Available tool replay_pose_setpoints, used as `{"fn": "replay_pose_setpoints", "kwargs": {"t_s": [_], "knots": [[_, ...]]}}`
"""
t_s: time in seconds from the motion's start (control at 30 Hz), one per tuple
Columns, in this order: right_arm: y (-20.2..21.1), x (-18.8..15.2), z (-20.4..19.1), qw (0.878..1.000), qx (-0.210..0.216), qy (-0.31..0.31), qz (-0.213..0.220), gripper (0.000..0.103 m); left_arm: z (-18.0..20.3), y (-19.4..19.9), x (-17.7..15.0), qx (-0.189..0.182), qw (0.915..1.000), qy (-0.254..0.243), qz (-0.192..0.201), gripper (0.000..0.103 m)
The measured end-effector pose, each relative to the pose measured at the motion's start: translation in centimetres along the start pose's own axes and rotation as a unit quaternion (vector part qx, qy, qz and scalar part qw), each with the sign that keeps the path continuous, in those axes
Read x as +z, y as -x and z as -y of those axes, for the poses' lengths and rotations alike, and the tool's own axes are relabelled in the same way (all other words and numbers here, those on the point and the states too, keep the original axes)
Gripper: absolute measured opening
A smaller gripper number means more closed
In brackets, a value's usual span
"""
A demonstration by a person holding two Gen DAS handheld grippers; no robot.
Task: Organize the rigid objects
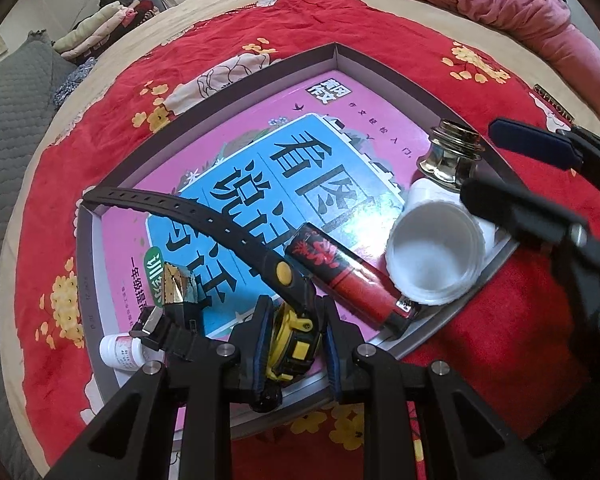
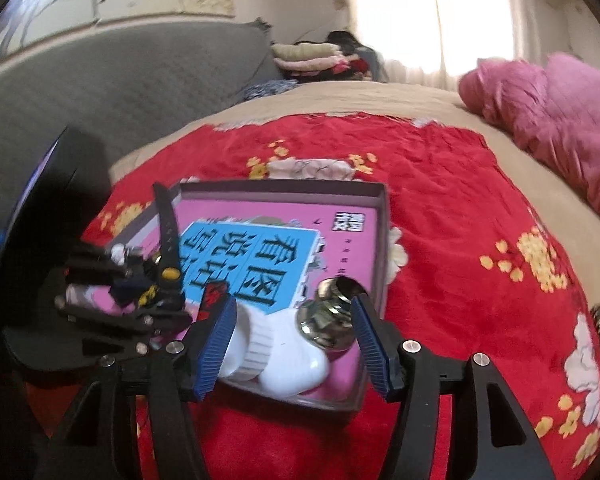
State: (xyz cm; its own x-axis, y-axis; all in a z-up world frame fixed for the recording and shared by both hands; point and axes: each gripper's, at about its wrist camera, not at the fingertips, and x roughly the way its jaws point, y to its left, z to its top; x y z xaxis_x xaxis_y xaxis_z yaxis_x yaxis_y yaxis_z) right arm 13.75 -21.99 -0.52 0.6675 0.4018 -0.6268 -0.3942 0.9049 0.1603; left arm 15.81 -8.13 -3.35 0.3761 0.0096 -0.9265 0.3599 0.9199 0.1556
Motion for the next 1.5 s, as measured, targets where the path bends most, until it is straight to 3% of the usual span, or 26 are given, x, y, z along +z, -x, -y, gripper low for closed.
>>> {"fn": "replay_pose_setpoints", "kwargs": {"t_s": [0.17, 0.57, 0.83, 1.2, 1.33, 1.5], "knots": [[0.0, 0.2, 1.0, 1.000, 0.000, -0.027, 0.001, 0.062, -0.3, -0.2, 0.1, -0.009, 0.9998, 0.018, 0.006, 0.026], [-0.1, 0.3, 0.8, 1.000, -0.005, -0.019, 0.008, 0.066, -1.6, -0.1, -0.6, -0.043, 0.9968, 0.062, 0.027, 0.031], [0.5, 0.1, 1.1, 0.999, -0.008, -0.028, 0.018, 0.066, -1.5, 1.4, -1.2, -0.047, 0.9949, 0.060, 0.066, 0.048], [3.8, -1.3, -0.3, 0.997, -0.005, -0.055, 0.051, 0.074, -2.8, 5.9, -3.8, -0.058, 0.9815, 0.104, 0.150, 0.053], [4.4, -1.9, -1.9, 0.998, -0.009, -0.053, 0.043, 0.074, -3.3, 7.1, -5.4, -0.048, 0.9761, 0.122, 0.173, 0.065], [4.9, -2.7, -3.8, 0.999, -0.019, -0.036, 0.029, 0.074, -4.5, 8.3, -7.7, -0.053, 0.9668, 0.168, 0.186, 0.066]]}}
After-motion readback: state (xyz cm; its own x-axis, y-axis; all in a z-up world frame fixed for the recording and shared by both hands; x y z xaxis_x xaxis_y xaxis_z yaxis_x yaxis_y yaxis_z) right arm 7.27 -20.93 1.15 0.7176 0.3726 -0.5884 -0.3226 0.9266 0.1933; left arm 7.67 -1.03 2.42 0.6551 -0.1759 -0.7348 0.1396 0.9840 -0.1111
